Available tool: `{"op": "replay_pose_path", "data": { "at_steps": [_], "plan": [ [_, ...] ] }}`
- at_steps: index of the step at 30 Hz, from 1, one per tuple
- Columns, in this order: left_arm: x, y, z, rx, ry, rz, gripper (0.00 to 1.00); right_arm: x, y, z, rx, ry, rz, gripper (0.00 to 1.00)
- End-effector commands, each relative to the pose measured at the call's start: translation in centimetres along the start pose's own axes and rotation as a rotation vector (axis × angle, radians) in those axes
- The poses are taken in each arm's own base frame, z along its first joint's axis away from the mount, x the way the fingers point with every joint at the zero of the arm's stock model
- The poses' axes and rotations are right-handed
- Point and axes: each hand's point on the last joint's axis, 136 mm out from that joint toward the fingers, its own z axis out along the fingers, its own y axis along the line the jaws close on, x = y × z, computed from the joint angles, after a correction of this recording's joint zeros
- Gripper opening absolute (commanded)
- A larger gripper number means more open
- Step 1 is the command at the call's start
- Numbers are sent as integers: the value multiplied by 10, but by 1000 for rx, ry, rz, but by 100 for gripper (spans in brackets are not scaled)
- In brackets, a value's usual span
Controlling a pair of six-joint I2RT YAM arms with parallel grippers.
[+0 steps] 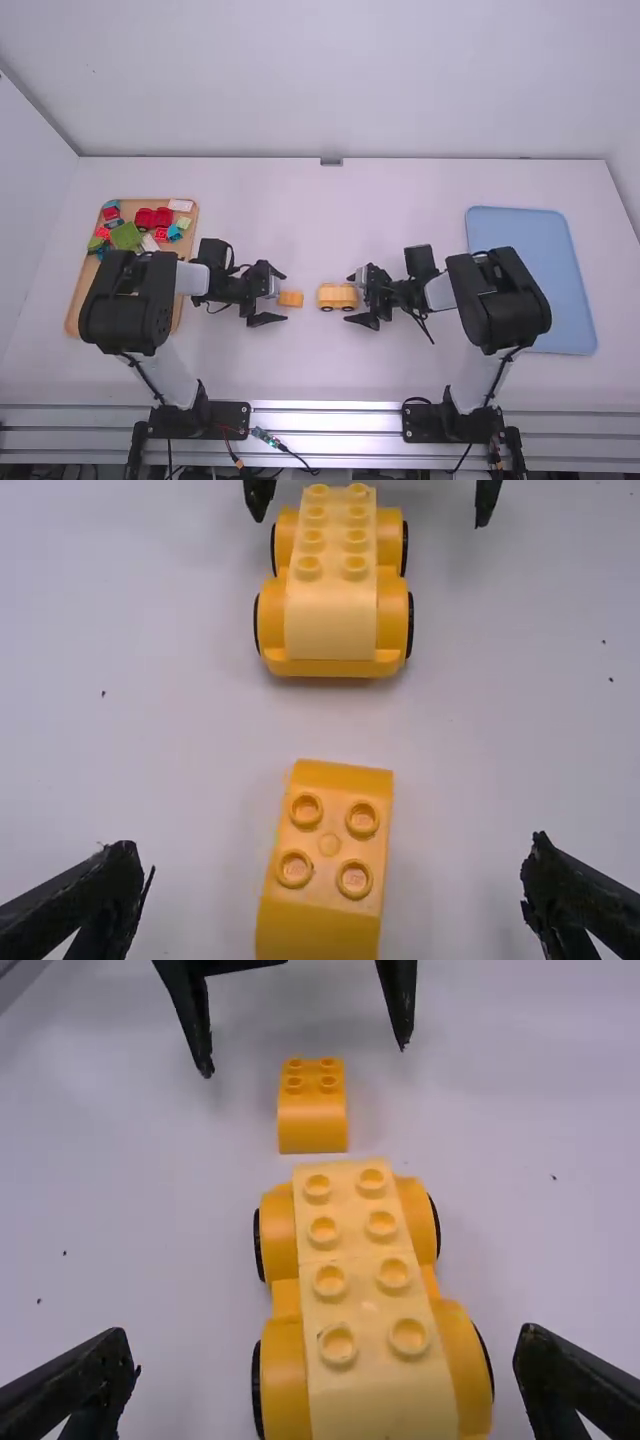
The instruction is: Assemble lego blocks to make yellow taxi
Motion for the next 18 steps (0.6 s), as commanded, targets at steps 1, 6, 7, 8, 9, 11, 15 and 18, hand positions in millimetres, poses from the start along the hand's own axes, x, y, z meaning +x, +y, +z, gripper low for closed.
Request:
{"op": "replay_pose_path", "data": {
  "at_steps": [1,6,7,8,9,11,15,18],
  "plan": [
    [0,-3,1,-4,-19,-54,99,-3,1,2,-20,-19,8,99],
    [-1,-1,4,-13,-24,-44,99,-4,3,2,-29,-34,7,99],
    [-2,-1,5,-10,-26,-41,99,-5,4,2,-31,-37,5,99],
    [-4,-1,8,1,-24,-36,99,-5,4,2,-32,-37,6,99],
    [-4,-1,11,10,-19,-31,99,-5,4,2,-31,-36,6,99],
    [-2,0,17,25,3,-26,100,-5,4,2,-33,-37,7,99],
    [-1,2,26,53,24,-45,94,-5,4,2,-33,-37,8,99],
    [2,7,23,50,51,-66,90,-5,3,1,-30,-36,9,99]
  ]
}}
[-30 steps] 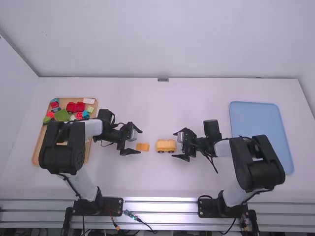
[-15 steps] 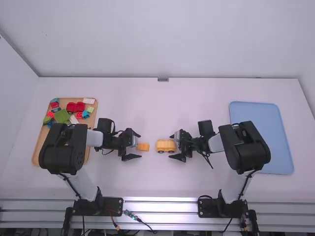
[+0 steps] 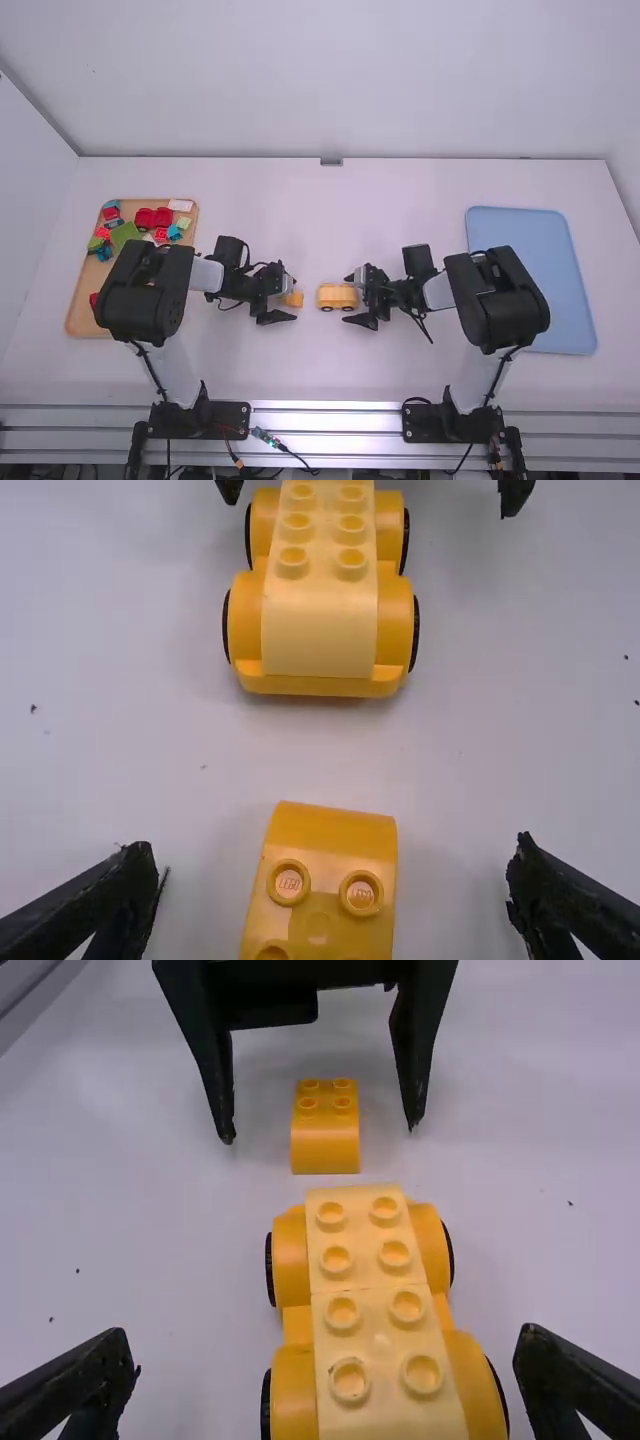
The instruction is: Assemble lego blocks to make yellow taxi
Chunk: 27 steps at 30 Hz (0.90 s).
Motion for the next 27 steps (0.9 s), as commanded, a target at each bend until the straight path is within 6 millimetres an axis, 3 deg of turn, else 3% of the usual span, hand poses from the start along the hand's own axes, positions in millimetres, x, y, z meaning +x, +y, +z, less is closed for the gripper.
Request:
{"op": "replay_pose_path", "data": {
  "at_steps": [1,4,6,9,27],
  "plan": [
    [3,8,-2,-14,22,-19,89,-1,0,0,-10,-15,7,99],
    [1,5,-1,-5,15,-14,85,-1,1,1,-12,-15,7,99],
    [4,4,0,-11,21,-10,72,-1,1,1,-14,-15,7,99],
    [4,3,1,-22,14,7,68,-1,0,1,-12,-15,7,99],
    [18,10,-8,-65,49,-30,66,0,0,1,-11,-11,8,99]
  ]
}}
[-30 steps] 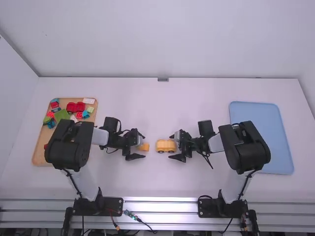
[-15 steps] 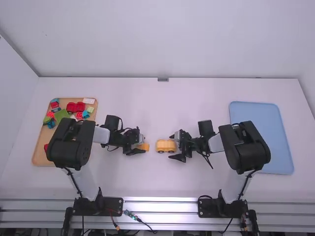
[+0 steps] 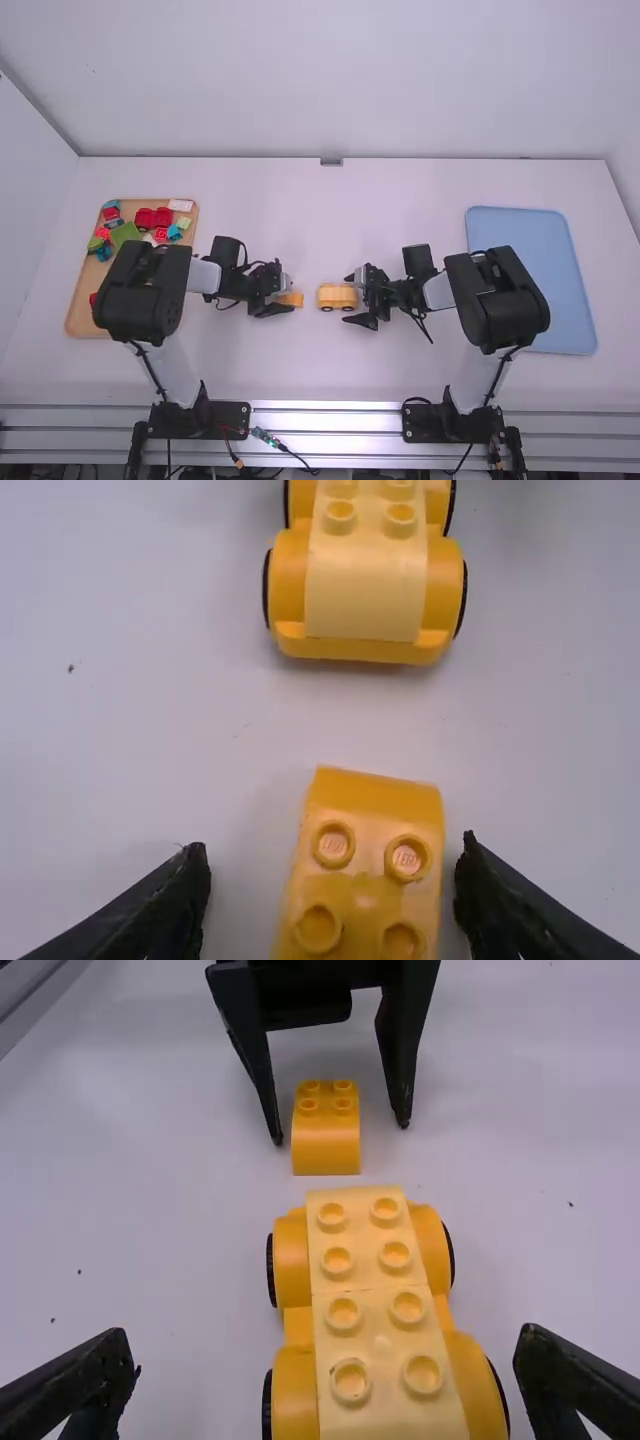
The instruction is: Assemble lego blocks to make yellow taxi
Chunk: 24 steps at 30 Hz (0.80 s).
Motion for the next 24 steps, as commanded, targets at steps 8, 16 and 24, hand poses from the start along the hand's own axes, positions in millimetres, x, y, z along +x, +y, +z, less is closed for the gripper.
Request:
{"op": "replay_pose_path", "data": {
  "at_steps": [8,16,24],
  "plan": [
    [-2,-3,-5,7,-47,3,70,0,0,1,-10,-10,7,99],
    [-1,-3,-5,7,-43,3,50,0,0,1,-10,-9,8,99],
    [0,-5,-5,14,-38,-8,32,0,0,1,-10,-9,14,99]
  ]
}}
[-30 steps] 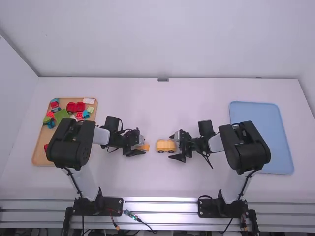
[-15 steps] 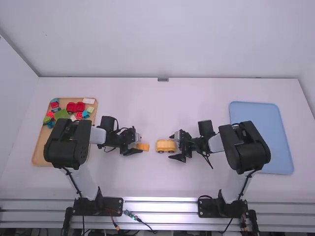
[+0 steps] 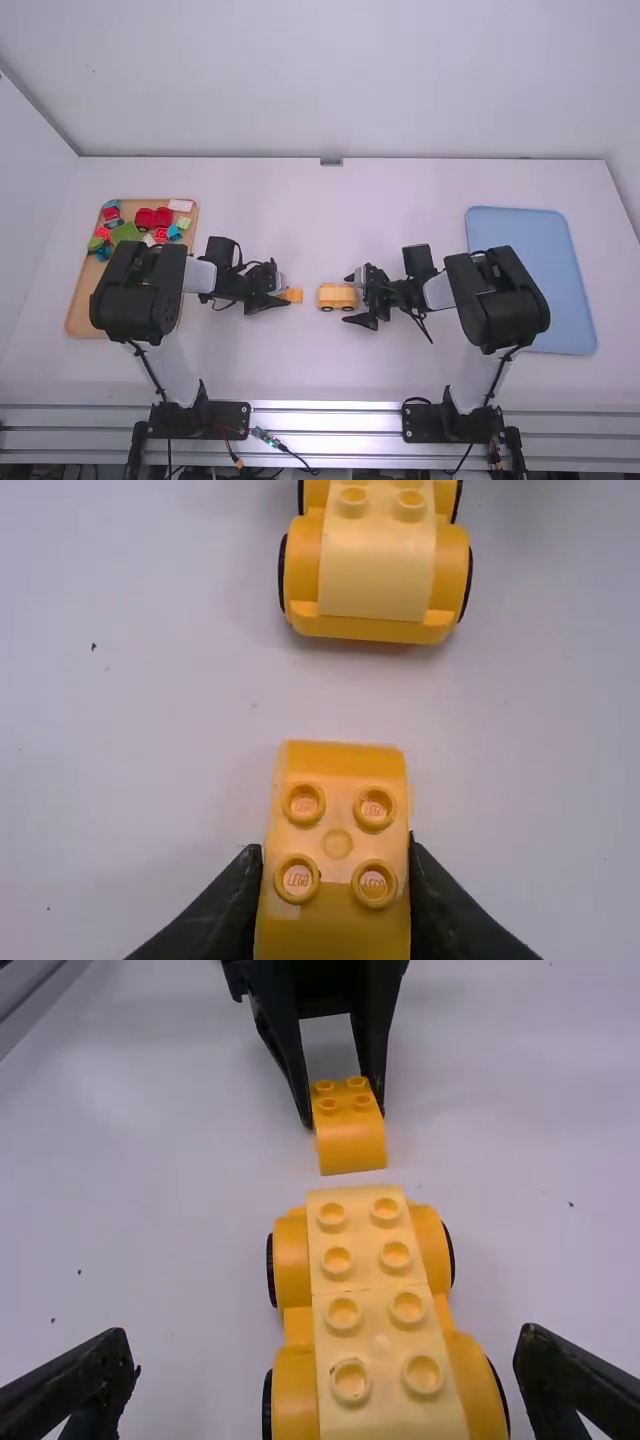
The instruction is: Assemble lego blocks to make yellow taxi
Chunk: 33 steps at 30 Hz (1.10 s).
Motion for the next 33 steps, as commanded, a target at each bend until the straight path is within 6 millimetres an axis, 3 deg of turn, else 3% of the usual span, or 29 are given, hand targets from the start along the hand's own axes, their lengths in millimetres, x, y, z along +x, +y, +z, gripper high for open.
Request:
{"op": "replay_pose_path", "data": {
  "at_steps": [1,5,7,11,22,28,33],
  "plan": [
    [-2,-5,0,15,-27,-10,29,0,0,1,-8,-8,14,99],
    [-4,-5,0,15,-35,-12,21,1,0,1,-8,-6,14,99],
    [-5,1,0,-3,-39,-51,11,1,-1,1,-5,-2,14,99],
    [-10,13,-1,-42,-51,-117,2,7,-4,1,13,30,15,99],
    [-36,24,-17,-87,-84,-172,2,2,-1,2,-5,-5,-75,99],
    [-58,18,-25,-62,-154,-143,2,6,-10,18,-25,-18,-37,99],
    [-65,10,-18,-39,-151,-113,2,15,-13,31,-62,-18,-18,99]
  ]
}}
